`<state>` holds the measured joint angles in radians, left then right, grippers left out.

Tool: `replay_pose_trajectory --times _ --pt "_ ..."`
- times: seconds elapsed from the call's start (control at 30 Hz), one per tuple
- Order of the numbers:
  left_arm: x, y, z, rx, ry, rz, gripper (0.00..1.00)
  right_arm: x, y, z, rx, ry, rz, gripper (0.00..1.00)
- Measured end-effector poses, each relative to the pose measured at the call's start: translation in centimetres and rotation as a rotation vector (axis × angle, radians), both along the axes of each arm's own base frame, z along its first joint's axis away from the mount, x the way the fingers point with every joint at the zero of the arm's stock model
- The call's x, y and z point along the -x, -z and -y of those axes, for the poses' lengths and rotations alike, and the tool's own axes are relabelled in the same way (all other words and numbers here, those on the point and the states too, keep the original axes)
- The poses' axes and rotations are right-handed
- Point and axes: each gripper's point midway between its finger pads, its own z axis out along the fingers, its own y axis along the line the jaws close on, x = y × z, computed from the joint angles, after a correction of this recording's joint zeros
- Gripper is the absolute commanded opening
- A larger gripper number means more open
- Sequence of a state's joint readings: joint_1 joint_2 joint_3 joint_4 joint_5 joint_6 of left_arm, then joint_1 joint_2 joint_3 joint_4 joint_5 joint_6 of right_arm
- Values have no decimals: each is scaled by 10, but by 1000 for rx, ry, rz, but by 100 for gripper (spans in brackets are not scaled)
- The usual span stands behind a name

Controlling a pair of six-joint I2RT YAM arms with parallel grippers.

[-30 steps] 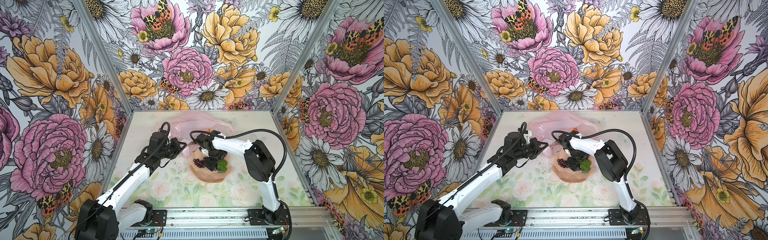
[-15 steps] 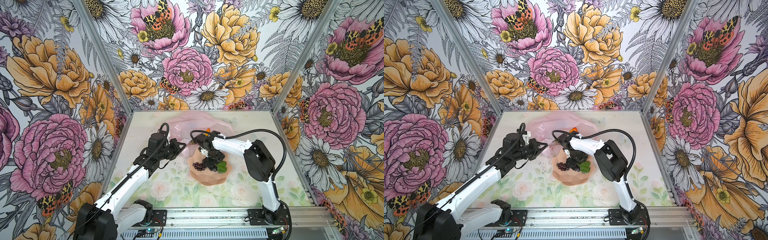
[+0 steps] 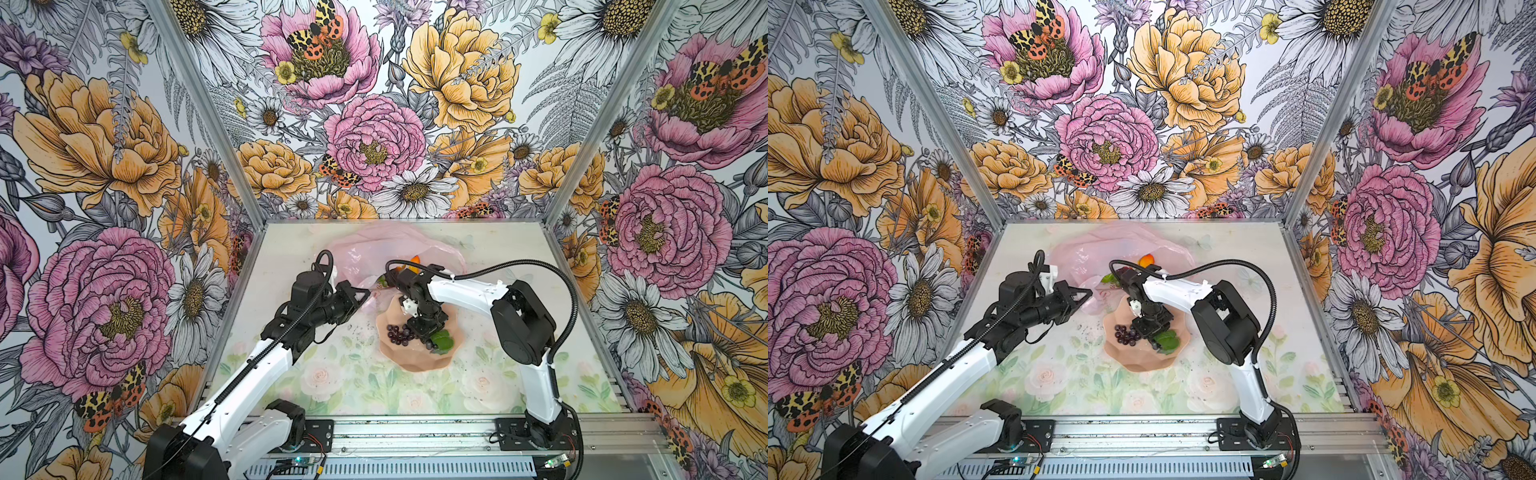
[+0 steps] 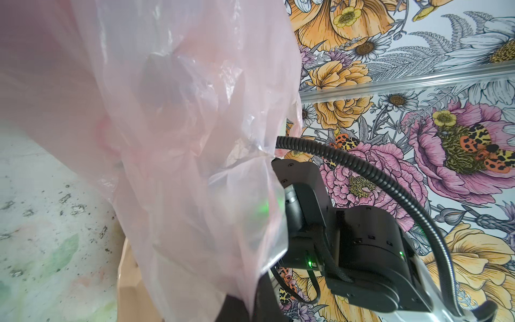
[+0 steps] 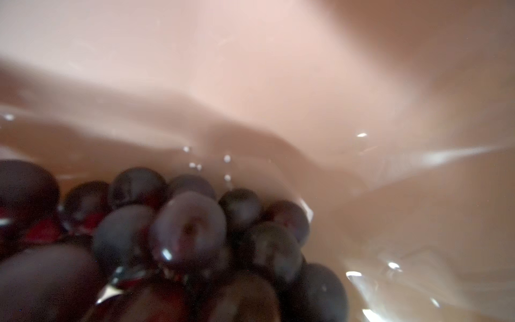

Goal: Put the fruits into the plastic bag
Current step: 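Lower the right gripper onto the dark grape bunch and close it, then lift the grapes with the right gripper and carry them toward the bag mouth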

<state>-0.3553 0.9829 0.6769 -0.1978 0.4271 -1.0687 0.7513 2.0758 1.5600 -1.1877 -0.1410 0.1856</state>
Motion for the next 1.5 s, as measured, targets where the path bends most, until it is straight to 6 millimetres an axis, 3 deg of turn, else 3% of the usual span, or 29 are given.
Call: replay_pose_trajectory --times 0.4,0.77,1.0,1.5 --pt "12 0 -7 9 -10 7 0 9 -9 -18 -119 89 -31 23" --pt "17 2 -11 24 -25 -3 0 -16 -67 -10 -131 131 252 24" --pt "16 0 -14 26 -34 2 0 -30 -85 3 -87 129 382 24" --pt "16 0 -14 28 -38 1 0 -31 -110 -13 -277 345 246 24"
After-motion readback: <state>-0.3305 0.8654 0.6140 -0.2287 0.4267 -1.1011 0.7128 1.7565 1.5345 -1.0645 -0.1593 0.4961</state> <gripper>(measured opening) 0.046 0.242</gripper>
